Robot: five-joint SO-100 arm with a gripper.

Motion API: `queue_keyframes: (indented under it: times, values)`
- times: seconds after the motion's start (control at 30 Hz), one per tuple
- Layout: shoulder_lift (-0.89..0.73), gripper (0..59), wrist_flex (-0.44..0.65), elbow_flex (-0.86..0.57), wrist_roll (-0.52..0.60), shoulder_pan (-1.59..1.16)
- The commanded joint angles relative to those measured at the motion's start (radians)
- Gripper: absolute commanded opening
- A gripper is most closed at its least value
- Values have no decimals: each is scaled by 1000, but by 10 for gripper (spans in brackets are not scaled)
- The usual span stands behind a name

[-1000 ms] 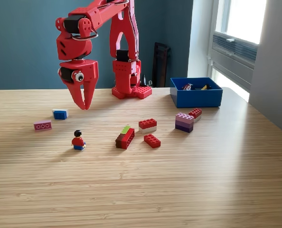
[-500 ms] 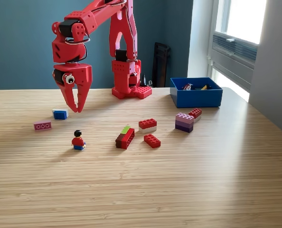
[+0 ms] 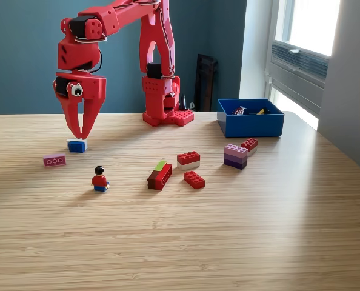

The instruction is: Grasp a lego block and put it in the bin.

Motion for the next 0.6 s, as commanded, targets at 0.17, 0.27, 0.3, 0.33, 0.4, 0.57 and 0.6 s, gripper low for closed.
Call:
queue_keyframes:
  times: [0.17, 0.27, 0.3, 0.33, 0.4, 0.57, 0.6]
  values:
    - [11, 3, -8, -175, -276, 6]
    - [9, 3, -8, -163, -402, 14]
    - [9, 21, -8, -155, -434, 15]
    - [9, 40, -8, -146, -466, 18]
    - [8, 64, -8, -137, -512, 25]
    - [6, 103, -6, -130, -561, 29]
    - [6, 110, -6, -124, -574, 29]
